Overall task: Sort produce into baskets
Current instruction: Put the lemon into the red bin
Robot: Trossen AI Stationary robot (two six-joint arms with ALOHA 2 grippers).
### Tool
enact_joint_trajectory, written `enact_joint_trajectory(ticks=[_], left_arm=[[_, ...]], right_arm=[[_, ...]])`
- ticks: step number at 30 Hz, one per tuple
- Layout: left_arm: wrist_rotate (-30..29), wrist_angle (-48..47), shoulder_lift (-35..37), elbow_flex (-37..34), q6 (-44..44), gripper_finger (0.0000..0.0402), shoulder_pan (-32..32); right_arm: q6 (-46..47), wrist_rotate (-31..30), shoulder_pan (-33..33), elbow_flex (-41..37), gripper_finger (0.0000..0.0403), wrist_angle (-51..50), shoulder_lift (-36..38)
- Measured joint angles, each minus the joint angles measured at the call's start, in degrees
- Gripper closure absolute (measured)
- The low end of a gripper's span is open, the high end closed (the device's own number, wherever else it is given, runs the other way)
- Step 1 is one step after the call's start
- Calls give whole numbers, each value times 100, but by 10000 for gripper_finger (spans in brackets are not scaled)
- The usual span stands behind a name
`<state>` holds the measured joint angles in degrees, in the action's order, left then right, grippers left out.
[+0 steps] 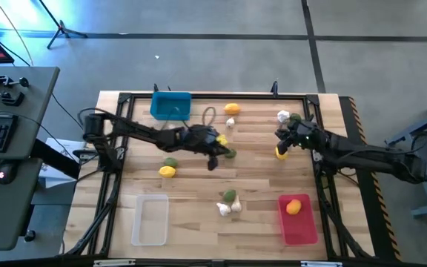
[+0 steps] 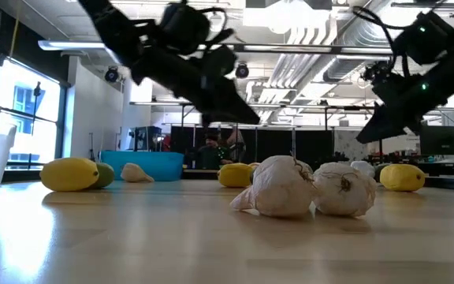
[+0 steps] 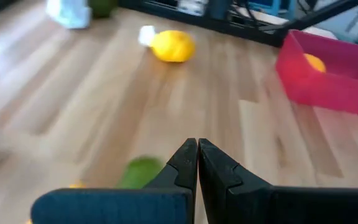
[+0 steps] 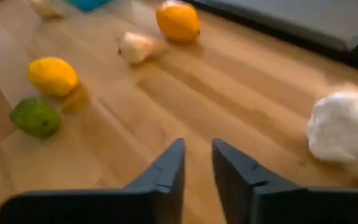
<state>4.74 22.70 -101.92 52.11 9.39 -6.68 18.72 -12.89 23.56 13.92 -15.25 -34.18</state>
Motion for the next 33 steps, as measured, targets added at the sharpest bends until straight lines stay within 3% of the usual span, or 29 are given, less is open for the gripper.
enact_joint_trajectory(ticks=[3,8,12,22,33], left_arm=[[21,-8,452,-484,-70,401,-155],[15,-50,1091,-1033,-103,401,-413],[-26,-46,1404,-1332,-105,401,-573],[-88,-43,1542,-1583,-61,401,-860],[-313,-41,1542,-1581,129,401,-885]], right_arm=[[771,139,-87,762,269,-1247,-322],[1918,279,-497,1875,175,-2521,-909],[2704,242,-791,2557,131,-3577,-1536],[3455,606,-857,2895,111,-4543,-3151],[3529,889,-857,2891,111,-4291,-4124]])
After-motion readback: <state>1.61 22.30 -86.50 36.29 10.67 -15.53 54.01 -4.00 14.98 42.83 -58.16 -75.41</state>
